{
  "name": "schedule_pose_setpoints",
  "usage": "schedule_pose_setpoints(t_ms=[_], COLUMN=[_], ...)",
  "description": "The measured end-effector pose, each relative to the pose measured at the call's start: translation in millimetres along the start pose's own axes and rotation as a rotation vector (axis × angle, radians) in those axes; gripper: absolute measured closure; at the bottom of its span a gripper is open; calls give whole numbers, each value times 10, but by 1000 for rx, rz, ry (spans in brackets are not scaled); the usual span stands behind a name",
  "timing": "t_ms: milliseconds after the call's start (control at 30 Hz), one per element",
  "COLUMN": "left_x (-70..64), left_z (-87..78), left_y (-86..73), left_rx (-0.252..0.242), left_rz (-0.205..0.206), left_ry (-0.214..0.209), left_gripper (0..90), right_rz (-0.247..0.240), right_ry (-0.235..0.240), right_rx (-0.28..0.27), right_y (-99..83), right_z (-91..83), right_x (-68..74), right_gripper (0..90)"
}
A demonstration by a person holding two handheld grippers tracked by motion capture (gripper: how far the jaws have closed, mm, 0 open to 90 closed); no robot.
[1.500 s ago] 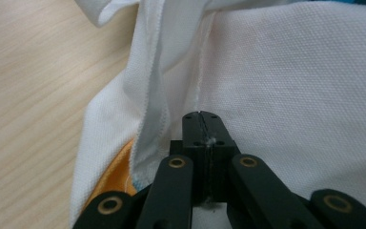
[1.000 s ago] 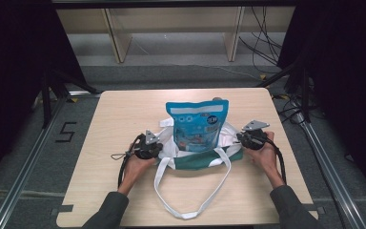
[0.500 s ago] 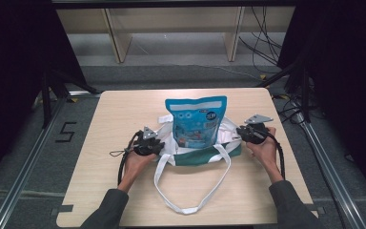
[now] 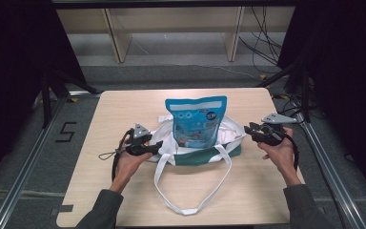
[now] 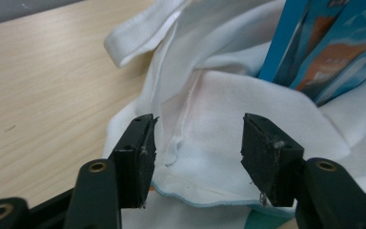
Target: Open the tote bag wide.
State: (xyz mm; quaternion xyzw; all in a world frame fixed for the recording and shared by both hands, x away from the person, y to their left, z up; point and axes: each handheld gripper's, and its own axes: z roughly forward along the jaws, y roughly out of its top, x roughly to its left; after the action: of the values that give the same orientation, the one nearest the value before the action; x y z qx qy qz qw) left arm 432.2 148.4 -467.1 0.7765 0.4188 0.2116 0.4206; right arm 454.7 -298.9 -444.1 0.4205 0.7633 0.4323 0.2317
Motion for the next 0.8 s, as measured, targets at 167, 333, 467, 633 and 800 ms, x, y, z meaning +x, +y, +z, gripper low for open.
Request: schedule_pose_setpoints(t_ms=[167, 333, 467, 633, 800], left_x=[-30, -42, -95, -212, -290], left_z=[-120, -184, -238, -286, -320], left_y=[30, 19, -11, -26, -56], left_rx=[-44, -41, -47, -58, -47], left_rz=[-13, -16, -38, -37, -11], left_ry=[0, 9, -28, -60, -76], left_gripper=[410, 382, 370, 363, 347], right_rz=[-14, -15, -31, -26, -53], right_ry=[11, 39, 59, 84, 88], right_rx=[12, 21, 17, 36, 28], right_y=[-17, -4, -13, -78, -112], right_z=[-55, -120, -175, -225, -241], right_x=[74, 201, 259, 324, 373], right_gripper=[624, 567, 527, 493, 477])
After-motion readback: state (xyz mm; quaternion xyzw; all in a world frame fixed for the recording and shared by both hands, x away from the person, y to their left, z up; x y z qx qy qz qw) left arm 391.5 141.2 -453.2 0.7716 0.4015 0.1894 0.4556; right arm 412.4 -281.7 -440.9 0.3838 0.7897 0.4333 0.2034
